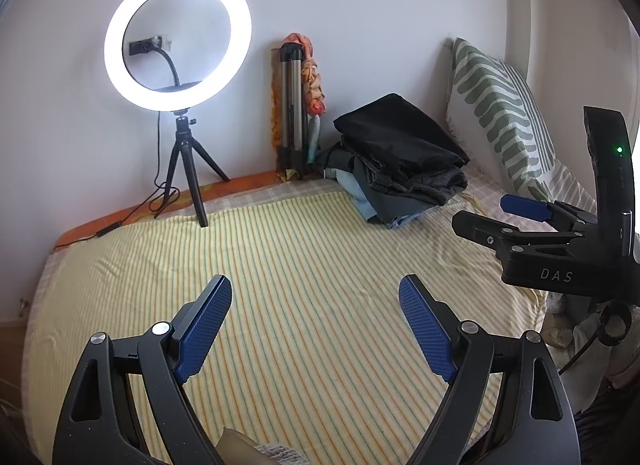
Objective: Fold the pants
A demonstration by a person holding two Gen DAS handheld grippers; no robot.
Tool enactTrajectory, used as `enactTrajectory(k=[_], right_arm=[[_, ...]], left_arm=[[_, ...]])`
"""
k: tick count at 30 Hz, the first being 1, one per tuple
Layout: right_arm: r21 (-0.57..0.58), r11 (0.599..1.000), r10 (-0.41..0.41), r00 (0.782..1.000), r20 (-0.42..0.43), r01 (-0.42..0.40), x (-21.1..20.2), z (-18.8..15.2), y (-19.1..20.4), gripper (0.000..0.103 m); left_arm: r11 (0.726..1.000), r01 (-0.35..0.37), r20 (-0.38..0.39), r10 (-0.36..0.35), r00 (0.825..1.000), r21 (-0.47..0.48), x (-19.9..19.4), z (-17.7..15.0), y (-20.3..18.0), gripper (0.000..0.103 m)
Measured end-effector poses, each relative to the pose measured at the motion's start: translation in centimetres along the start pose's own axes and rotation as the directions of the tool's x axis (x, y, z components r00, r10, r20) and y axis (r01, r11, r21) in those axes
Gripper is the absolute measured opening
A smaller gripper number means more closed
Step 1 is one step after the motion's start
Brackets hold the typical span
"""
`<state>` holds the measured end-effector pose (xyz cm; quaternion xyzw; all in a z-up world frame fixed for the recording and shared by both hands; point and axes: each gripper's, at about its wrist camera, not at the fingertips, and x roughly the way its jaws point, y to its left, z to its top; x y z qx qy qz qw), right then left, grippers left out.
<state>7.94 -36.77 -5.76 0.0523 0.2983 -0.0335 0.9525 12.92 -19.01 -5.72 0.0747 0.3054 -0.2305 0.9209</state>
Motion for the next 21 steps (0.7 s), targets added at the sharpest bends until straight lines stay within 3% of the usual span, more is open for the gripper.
enactTrajectory(k=[21], right_arm=[[0.008,1.0,0.017,1.0,-0.011,-0.017,0.25,0.19,0.66,0.097]], left_arm=[[1.0,-0.009,0.008,0.009,1.0,0.008,-0.36,0.01,-0.11,0.086]])
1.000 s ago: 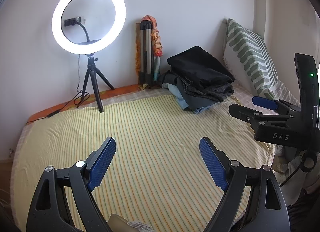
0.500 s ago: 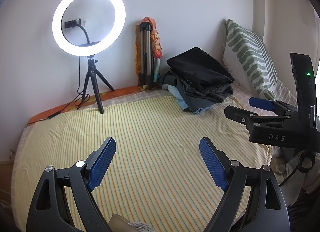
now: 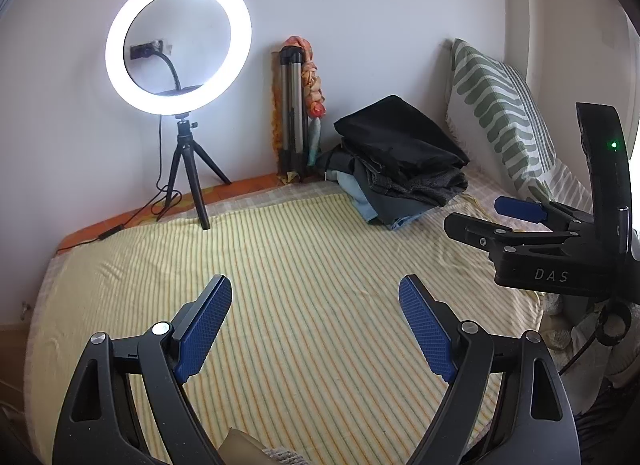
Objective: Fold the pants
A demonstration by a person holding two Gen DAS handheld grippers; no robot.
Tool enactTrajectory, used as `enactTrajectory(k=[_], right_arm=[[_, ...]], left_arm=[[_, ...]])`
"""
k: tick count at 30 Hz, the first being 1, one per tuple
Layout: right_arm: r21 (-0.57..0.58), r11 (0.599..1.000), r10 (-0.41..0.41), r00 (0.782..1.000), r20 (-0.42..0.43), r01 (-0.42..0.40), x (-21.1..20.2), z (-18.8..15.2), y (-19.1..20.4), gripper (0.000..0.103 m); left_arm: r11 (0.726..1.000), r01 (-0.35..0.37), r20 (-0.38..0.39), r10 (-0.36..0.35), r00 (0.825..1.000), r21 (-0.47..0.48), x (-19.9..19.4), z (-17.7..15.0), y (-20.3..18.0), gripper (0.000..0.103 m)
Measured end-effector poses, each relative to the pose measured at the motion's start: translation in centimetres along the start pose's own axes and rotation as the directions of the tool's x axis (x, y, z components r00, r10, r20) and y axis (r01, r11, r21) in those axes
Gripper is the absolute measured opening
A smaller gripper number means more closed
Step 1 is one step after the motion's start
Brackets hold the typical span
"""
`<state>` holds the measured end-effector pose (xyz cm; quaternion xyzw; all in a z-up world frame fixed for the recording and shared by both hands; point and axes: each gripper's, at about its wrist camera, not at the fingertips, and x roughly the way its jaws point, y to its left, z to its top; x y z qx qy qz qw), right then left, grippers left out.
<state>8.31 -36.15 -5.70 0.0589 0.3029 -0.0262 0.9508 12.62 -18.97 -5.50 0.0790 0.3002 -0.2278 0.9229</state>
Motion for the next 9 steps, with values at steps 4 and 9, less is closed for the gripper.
enactTrajectory(k=[4,9], right_arm=[[0.001,1.0,0.004,1.0,0.0,-0.004,0.02,0.01,0.06,0.097],[0.002,1.0,0.006,1.0,-0.002,-0.006,0.1,0.04,0.28,0.097]], left_arm=[[1.0,0.0,-0.004,0.0,1.0,0.0,0.11,-0.09,0.13,0.086],[1.0,-0.006,0.004,0.006,1.0,0.004,0.03,-0.02,0.22,0.086]])
